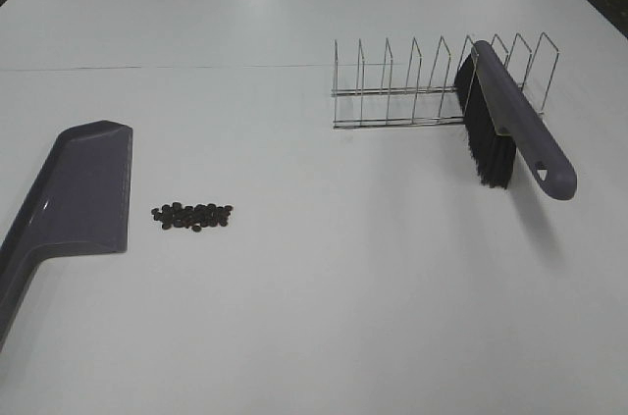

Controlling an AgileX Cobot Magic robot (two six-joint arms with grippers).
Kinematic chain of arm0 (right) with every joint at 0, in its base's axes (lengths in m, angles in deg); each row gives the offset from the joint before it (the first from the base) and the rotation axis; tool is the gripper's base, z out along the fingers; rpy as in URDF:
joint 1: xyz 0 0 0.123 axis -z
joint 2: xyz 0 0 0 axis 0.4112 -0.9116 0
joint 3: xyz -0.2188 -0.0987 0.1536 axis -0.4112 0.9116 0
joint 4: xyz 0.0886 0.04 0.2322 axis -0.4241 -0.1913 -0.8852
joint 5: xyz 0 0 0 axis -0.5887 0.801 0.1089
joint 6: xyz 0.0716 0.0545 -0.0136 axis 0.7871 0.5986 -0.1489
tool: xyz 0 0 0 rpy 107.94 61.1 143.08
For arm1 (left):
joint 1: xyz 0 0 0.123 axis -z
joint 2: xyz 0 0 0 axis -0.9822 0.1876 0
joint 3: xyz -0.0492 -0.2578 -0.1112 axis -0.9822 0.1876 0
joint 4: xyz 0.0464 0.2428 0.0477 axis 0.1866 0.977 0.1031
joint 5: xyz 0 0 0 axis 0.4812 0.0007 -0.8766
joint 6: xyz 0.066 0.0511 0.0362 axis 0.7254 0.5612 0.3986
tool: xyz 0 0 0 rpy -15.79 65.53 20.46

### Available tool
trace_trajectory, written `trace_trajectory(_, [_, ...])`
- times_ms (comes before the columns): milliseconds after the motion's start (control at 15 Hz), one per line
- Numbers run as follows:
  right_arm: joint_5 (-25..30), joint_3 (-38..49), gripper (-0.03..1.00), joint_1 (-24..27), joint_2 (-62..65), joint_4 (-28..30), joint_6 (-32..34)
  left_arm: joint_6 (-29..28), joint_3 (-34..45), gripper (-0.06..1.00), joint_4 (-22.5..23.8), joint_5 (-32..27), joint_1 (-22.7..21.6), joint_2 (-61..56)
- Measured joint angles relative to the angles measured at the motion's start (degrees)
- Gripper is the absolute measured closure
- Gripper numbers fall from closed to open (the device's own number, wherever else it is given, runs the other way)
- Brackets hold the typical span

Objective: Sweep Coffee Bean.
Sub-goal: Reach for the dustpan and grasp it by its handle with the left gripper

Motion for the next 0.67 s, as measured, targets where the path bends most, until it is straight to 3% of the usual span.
trace_trajectory(667, [0.00,0.00,0.28,0.00,0.00,0.00,0.00,0.00,0.00,-0.03,0.00,0.00,0.00,0.00])
